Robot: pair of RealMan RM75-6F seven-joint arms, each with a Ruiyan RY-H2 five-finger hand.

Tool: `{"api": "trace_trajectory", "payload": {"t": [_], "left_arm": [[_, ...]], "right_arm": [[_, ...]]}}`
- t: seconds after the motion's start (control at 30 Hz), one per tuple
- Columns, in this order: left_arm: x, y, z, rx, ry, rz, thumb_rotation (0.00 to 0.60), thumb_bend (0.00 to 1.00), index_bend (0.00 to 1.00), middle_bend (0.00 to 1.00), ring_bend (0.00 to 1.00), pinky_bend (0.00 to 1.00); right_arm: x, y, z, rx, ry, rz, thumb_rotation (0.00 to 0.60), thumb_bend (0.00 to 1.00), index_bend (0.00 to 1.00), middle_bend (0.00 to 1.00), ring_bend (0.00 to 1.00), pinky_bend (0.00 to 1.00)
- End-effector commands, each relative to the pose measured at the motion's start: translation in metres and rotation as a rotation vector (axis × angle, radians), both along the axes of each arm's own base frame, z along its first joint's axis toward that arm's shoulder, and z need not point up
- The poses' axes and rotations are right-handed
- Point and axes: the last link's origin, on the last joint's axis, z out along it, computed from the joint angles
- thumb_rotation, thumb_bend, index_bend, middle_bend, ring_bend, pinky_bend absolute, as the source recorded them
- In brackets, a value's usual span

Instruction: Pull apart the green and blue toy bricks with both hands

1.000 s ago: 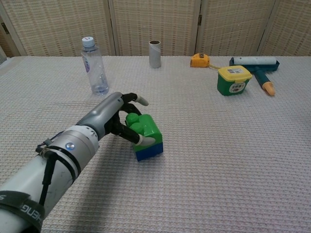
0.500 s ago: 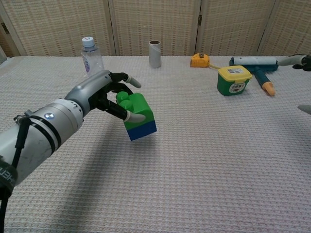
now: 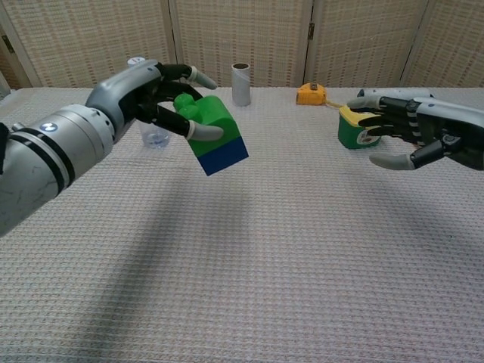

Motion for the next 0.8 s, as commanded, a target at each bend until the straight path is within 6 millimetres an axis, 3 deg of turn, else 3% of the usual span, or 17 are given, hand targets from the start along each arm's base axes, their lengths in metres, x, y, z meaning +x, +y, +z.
{"api": "trace_trajectory", "payload": {"t": [0.03,0.17,0.33,0.8], "left_arm": [[0.002,0.003,0.004,0.007,-0.015,0.002,0.600,0.26,0.31,0.72,0.27,0.00],[0.004,0.006,0.008,0.004,-0.029,0.010,0.600,0.26,0.30,0.72,0.27,0.00],[0.003,0.007,0.004,-0.013,-0.025,0.020,0.600,0.26,0.30,0.72,0.27,0.00],[0.002,0.014,0.002,-0.014,-0.028,0.022,0.600,0.26,0.30,0.72,0.27,0.00]], "right_arm": [[0.020,-0.023,-0.043,0.133,-0.095,0.012,0.600,0.41,0.00,0.00,0.00,0.00],[0.031,-0.031,-0.065,0.196,-0.170,-0.001,0.600,0.41,0.00,0.00,0.00,0.00],[0.059,-0.048,-0.080,0.261,-0.278,-0.003,0.600,0.41,0.00,0.00,0.00,0.00],[0.097,-0.051,-0.093,0.311,-0.370,0.067,0.600,0.41,0.02,0.01,0.00,0.00]]}}
